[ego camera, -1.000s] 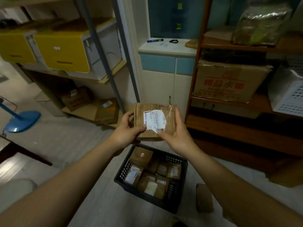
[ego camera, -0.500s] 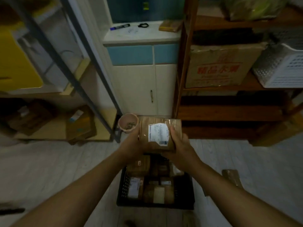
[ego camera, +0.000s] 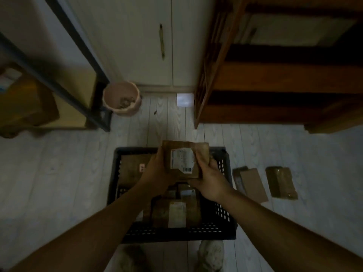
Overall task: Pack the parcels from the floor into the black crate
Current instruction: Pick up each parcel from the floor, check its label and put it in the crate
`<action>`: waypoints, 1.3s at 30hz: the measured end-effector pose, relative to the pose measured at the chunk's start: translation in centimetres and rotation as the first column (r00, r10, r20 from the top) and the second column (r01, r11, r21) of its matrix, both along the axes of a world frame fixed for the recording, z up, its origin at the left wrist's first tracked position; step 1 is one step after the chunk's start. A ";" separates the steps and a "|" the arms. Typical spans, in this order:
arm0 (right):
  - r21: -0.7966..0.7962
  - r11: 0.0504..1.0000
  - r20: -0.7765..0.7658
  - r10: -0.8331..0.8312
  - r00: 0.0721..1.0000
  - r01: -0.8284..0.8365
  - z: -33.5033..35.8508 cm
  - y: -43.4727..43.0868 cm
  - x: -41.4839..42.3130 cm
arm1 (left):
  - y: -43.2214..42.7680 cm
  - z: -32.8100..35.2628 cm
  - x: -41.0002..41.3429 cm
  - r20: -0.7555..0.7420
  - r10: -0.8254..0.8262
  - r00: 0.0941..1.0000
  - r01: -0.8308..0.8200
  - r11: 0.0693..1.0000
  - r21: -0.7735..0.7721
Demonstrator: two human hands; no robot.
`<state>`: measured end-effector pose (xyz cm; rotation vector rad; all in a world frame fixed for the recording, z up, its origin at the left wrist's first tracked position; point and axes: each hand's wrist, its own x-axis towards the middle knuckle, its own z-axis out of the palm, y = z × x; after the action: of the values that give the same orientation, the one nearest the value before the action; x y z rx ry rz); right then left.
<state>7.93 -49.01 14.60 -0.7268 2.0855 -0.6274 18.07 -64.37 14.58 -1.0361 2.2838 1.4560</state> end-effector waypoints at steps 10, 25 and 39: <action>0.144 0.986 -0.105 0.098 0.990 -0.082 -19.4 -1.0 -2.6 | 1.7 -18.7 -2.5 0.186 -0.072 0.980 0.106 0.978 -0.179; 0.118 0.993 0.047 -0.004 0.999 -0.001 -20.8 -0.9 -2.1 | 0.3 -20.8 -2.3 0.374 -0.407 0.834 0.533 0.772 -0.348; 0.207 0.978 0.048 -0.040 0.998 0.029 8.5 8.1 -3.1 | 4.4 11.6 4.0 0.362 -0.231 0.903 0.309 0.935 -0.175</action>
<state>4.88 -40.93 23.10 -0.5512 2.0814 -0.4351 22.02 -59.95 26.14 -0.8948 2.2628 0.8474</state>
